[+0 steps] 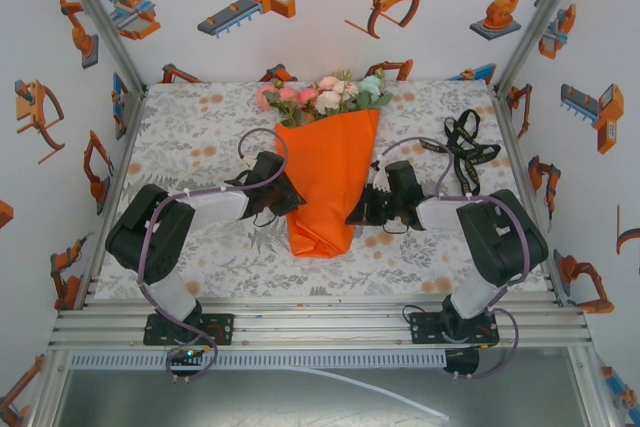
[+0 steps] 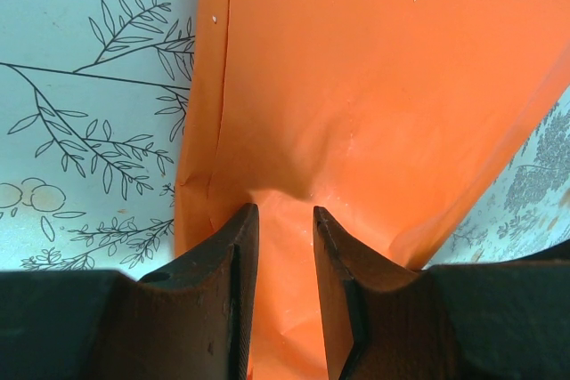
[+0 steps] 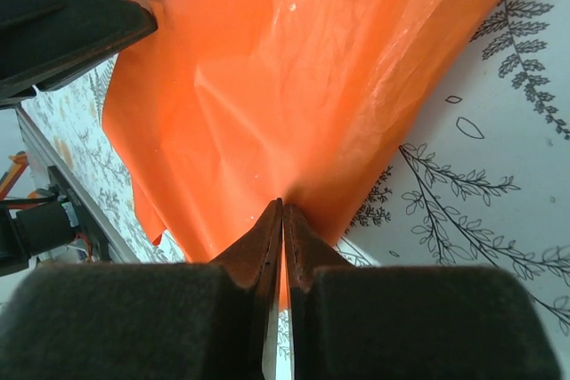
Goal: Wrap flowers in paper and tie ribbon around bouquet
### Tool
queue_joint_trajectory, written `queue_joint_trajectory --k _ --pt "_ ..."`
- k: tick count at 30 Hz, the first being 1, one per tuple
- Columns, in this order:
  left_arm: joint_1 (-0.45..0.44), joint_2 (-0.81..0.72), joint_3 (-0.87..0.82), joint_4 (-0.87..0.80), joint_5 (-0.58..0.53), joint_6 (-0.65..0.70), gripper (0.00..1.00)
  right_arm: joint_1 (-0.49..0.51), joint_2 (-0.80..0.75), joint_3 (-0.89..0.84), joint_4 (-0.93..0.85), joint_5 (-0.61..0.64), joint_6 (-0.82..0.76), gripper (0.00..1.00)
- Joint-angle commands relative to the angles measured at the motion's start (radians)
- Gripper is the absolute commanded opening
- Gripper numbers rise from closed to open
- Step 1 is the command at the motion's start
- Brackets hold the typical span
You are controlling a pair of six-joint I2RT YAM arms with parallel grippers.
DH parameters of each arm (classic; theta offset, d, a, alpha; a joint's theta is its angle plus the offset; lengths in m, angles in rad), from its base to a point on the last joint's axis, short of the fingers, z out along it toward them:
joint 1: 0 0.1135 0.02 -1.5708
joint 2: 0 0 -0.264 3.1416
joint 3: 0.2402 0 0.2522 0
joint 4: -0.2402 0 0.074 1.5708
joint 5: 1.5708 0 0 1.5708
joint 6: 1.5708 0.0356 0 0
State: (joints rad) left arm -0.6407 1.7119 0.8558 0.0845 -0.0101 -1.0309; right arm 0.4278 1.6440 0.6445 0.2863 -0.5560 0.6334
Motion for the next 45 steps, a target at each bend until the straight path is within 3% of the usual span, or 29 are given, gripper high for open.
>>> queue_joint_trajectory --k 1,11,23,38,45 --pt "0.008 0.013 -0.025 -0.016 -0.017 0.02 0.34 -0.036 -0.037 0.073 -0.032 0.054 -0.033 0.1" --pt "0.005 0.002 -0.06 0.041 0.017 0.009 0.34 -0.155 0.221 0.235 0.135 0.022 0.103 0.11" --pt "0.004 0.0 -0.093 0.071 0.033 0.017 0.34 -0.233 0.392 0.411 0.113 0.048 0.143 0.11" --pt "0.005 0.005 -0.096 0.104 0.056 0.018 0.34 -0.345 0.709 0.85 0.055 0.044 0.258 0.13" --pt "0.003 -0.009 -0.097 0.107 0.056 0.02 0.34 -0.357 0.839 1.159 -0.107 0.043 0.255 0.14"
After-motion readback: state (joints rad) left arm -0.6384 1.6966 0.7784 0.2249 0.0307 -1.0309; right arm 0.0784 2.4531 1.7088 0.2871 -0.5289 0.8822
